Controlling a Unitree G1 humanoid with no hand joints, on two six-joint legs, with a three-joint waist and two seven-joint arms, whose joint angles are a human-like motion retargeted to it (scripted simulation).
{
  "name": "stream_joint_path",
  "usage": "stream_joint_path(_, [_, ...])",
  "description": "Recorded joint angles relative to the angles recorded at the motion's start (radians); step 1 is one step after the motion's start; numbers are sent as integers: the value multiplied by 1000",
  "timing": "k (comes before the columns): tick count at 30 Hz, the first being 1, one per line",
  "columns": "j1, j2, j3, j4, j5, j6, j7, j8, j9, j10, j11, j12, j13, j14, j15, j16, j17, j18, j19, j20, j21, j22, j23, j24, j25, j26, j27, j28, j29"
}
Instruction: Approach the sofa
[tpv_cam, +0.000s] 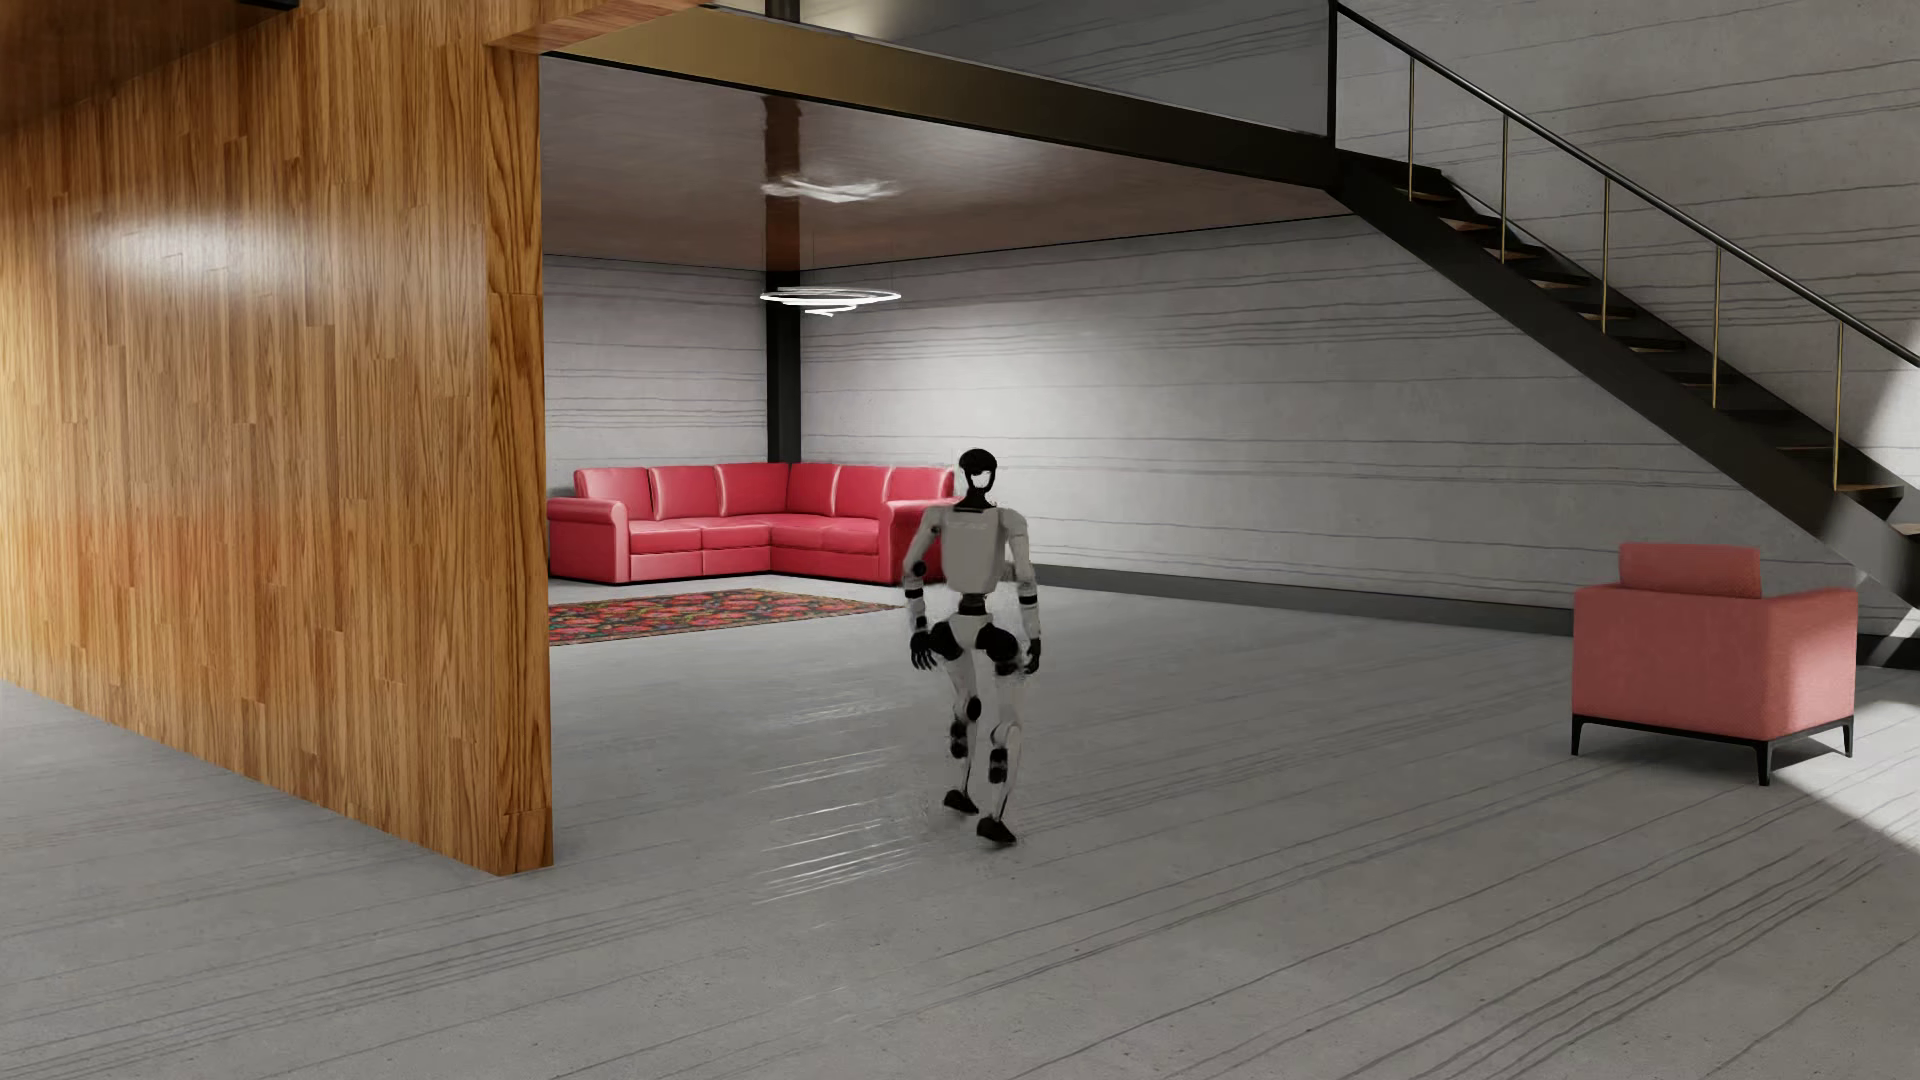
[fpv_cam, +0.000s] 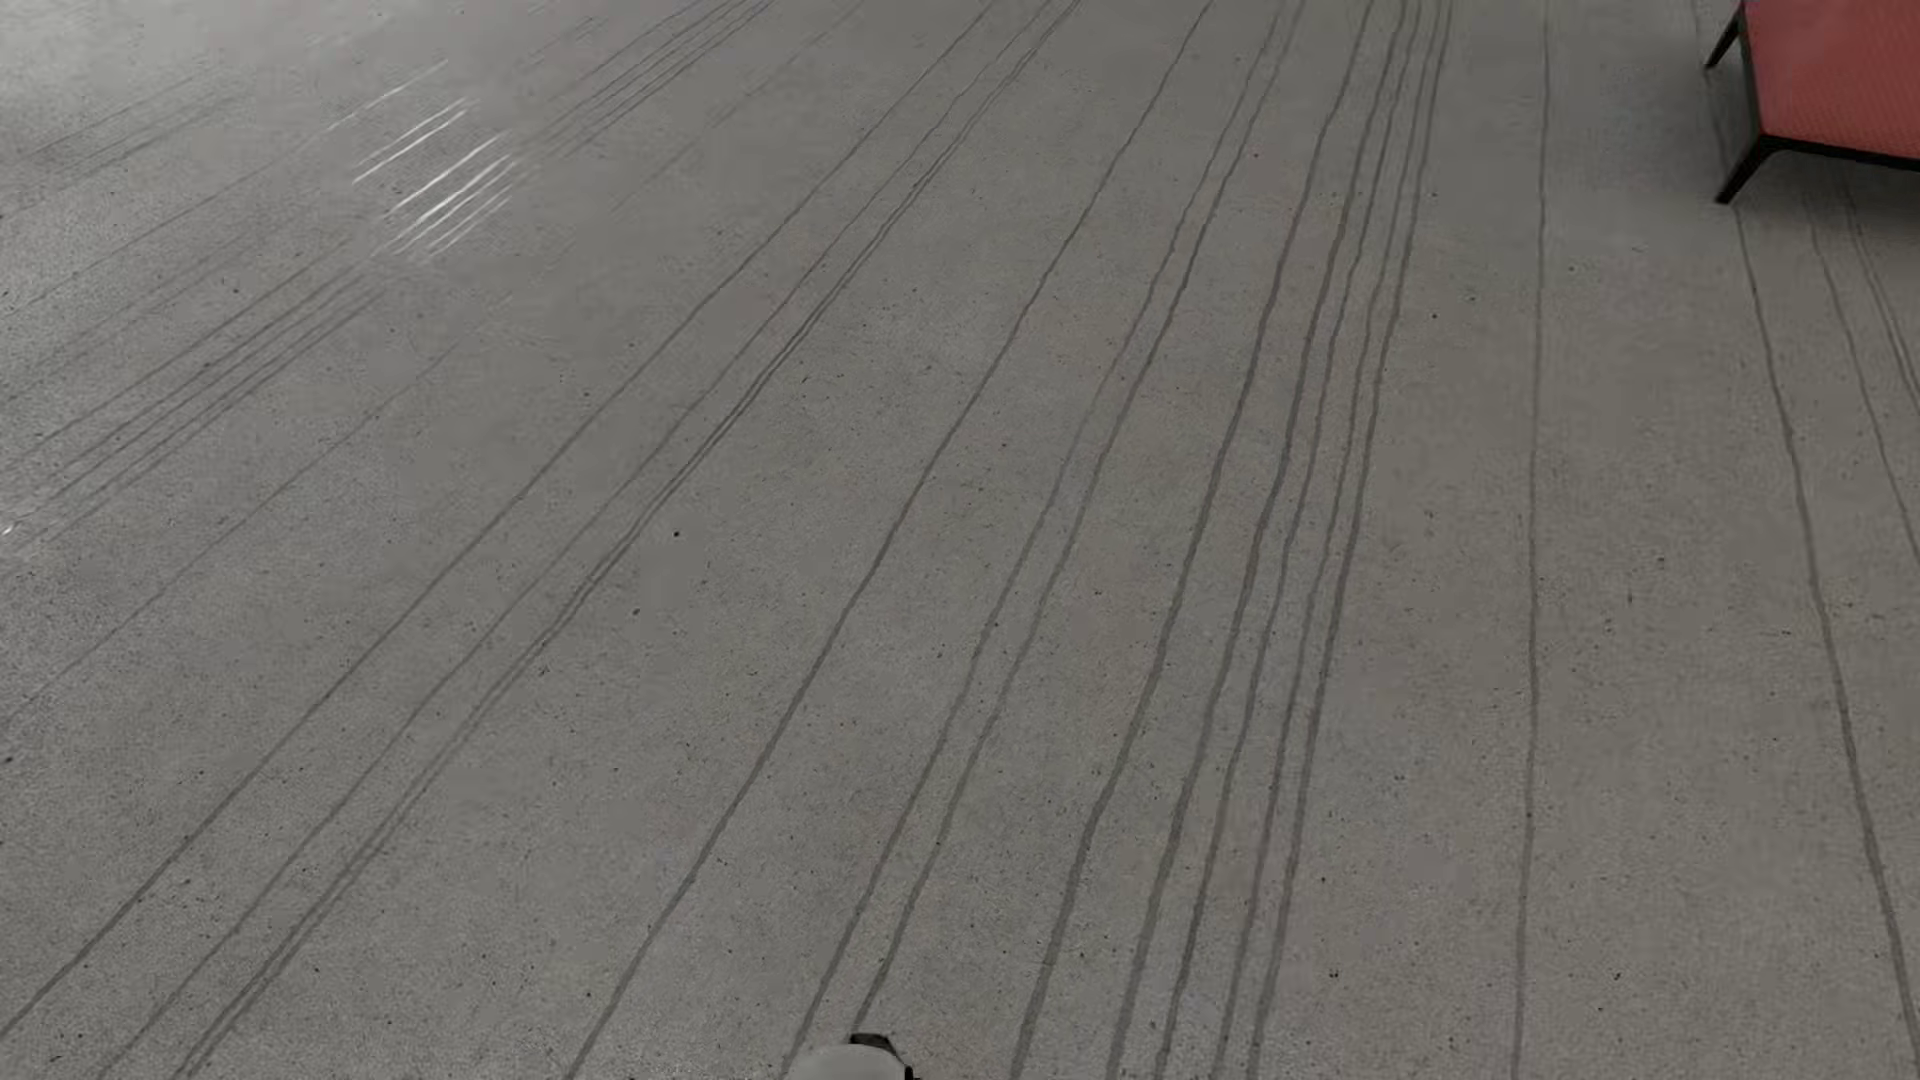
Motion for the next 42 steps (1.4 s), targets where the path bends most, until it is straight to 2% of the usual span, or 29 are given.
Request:
stream_joint_path(2, [-85, 103, 125, 59, 2, -3, 0, 0, -12, -189, -14, 51, -40, -323, -37, 15, -40, 0, 0, 0, 18, 37, -38, 0, 0, 0, 0, 0, 0])
stream_joint_path(3, [-96, 152, 182, 100, -9, -15, 0, 0, -5, -210, -7, 81, -64, -417, -19, 31, -47, 0, 0, -9, 23, 52, -33, 0, 0, 0, 0, 0, 0])
stream_joint_path(4, [-136, 193, 216, 118, -30, -34, 0, 0, -14, -178, 0, 111, -78, -236, 40, 34, -48, 0, 0, -4, 17, 87, -17, 0, 0, 0, 0, 0, 0])
stream_joint_path(5, [-202, 207, 209, 96, -57, -62, 0, 0, -25, -73, 36, 126, -78, 27, 153, 36, -41, 0, 0, -34, -12, 114, -7, 0, 0, 0, 0, 0, 0])
stream_joint_path(6, [-225, 170, 186, 32, -91, -113, 0, 0, -34, 14, 129, 119, -72, 98, 323, 35, -23, 0, 0, -75, -28, 153, 21, 0, 0, 0, 0, 0, 0])
stream_joint_path(7, [-185, 118, 150, -8, -73, -114, 0, 0, -28, 66, 273, 102, -62, 51, 459, 35, -14, 0, 0, -108, -28, 173, 62, 0, 0, 0, 0, 0, 0])
stream_joint_path(8, [-145, 3, 119, -59, -60, -120, 0, 0, -29, 96, 458, 90, -65, 13, 479, 37, -12, 0, 0, -90, -1, 156, 85, 0, 0, 0, 0, 0, 0])
stream_joint_path(10, [62, -181, 29, -151, -19, -111, 0, 0, 11, 40, 740, 41, -65, -62, 244, 23, -5, 0, 0, -32, 28, 123, 104, 0, 0, 0, 0, 0, 0])
stream_joint_path(12, [273, -413, -79, -190, 32, -82, 0, 0, 7, -70, 769, -21, -42, -209, 64, 34, 7, 0, 0, -4, 53, -1, 103, 0, 0, 0, 0, 0, 0])
stream_joint_path(14, [537, -499, -200, -137, 74, -36, 0, 0, 41, -199, 490, -65, -18, -348, 62, 42, 3, 0, 0, 96, 58, -130, 97, 0, 0, 0, 0, 0, 0])
stream_joint_path(17, [740, -599, -322, -96, 23, -25, 0, 0, 9, -287, -45, -189, 8, -559, 119, 53, 4, 0, 0, 167, 34, -260, 77, 0, 0, 0, 0, 0, 0])
stream_joint_path(19, [850, -666, -364, -44, -11, -27, 0, 0, -12, -283, -77, -229, 25, -603, 88, 60, 5, 0, 0, 203, 23, -314, 80, 0, 0, 0, 0, 0, 0])
stream_joint_path(21, [906, -728, -394, 10, 16, 0, 0, 0, -33, -173, 130, -197, 25, -487, 171, 42, 8, 0, 0, 244, 25, -325, 134, 0, 0, 0, 0, 0, 0])
stream_joint_path(22, [892, -735, -390, 48, 66, 43, 0, 0, -47, -49, 240, -172, 21, -309, 192, 13, 11, 0, 0, 240, 32, -268, 187, 0, 0, 0, 0, 0, 0])
stream_joint_path(23, [852, -677, -366, 56, 101, 50, 0, 0, -34, 122, 302, -143, 5, -104, 148, 2, 12, 0, 0, 215, 46, -219, 229, 0, 0, 0, 0, 0, 0])
stream_joint_path(24, [740, -622, -349, 62, 137, 52, 0, 0, -32, 358, 320, -139, -16, -1, 96, 0, 23, 0, 0, 154, 37, -158, 257, 0, 0, 0, 0, 0, 0])
stream_joint_path(26, [515, -424, -261, 28, 164, 26, 0, 0, -18, 666, 218, -126, -41, -98, 64, 1, 27, 0, 0, 37, 45, -63, 214, 0, 0, 0, 0, 0, 0])
stream_joint_path(27, [412, -328, -198, 1, 167, 2, 0, 0, -11, 691, 160, -94, -58, -123, 67, -4, 31, 0, 0, 34, 42, -20, 190, 0, 0, 0, 0, 0, 0])
stream_joint_path(29, [244, -145, -78, -36, 154, -39, 0, 0, -1, 462, 53, -26, -85, -4, 74, 9, 19, 0, 0, -20, 27, 38, 85, 0, 0, 0, 0, 0, 0])
stream_joint_path(31, [131, -10, 14, -27, 137, -53, 0, 0, 0, 44, -17, 43, -131, 123, 70, 21, 2, 0, 0, -20, -3, 54, -13, 0, 0, 0, 0, 0, 0])
stream_joint_path(32, [105, 38, 46, -16, 138, -50, 0, 0, -8, -157, -40, 68, -163, -67, 56, 24, -9, 0, 0, -23, -9, 61, -46, 0, 0, 0, 0, 0, 0])
stream_joint_path(33, [92, 94, 65, 7, 139, -39, 0, 0, -13, -241, -49, 92, -190, -413, 48, 26, -20, 0, 0, -37, -25, 59, -83, 0, 0, 0, 0, 0, 0])
stream_joint_path(34, [47, 88, 107, 29, 101, -47, 0, 0, -44, -228, -13, 104, -201, -586, 40, 14, -22, 0, 0, -30, -52, 101, -104, 0, 0, 0, 0, 0, 0])
stream_joint_path(35, [9, 123, 133, 39, 84, -47, 0, 0, -39, -233, 6, 116, -201, -534, 71, 5, -14, 0, 0, -23, -86, 126, -109, 0, 0, 0, 0, 0, 0])
stream_joint_path(37, [-56, 117, 127, -17, 9, -91, 0, 0, -61, -132, 161, 132, -176, -34, 261, -7, 10, 0, 0, -29, -124, 158, -84, 0, 0, 0, 0, 0, 0])
stream_joint_path(38, [-55, 84, 80, -79, -16, -114, 0, 0, -53, -26, 331, 128, -148, 53, 416, -5, 26, 0, 0, -60, -119, 167, -39, 0, 0, 0, 0, 0, 0])
stream_joint_path(39, [-3, -7, 55, -108, -28, -128, 0, 0, -41, 12, 525, 102, -134, 36, 501, -5, 39, 0, 0, -45, -111, 174, 2, 0, 0, 0, 0, 0, 0])
stream_joint_path(41, [186, -221, -4, -165, -15, -120, 0, 0, 6, -40, 847, 33, -138, -46, 259, -7, 42, 0, 0, -12, -19, 137, 78, 0, 0, 0, 0, 0, 0])
stream_joint_path(42, [293, -312, -61, -168, 10, -99, 0, 0, 1, -93, 876, -3, -115, -124, 152, -8, 42, 0, 0, 10, 8, 119, 108, 0, 0, 0, 0, 0, 0])
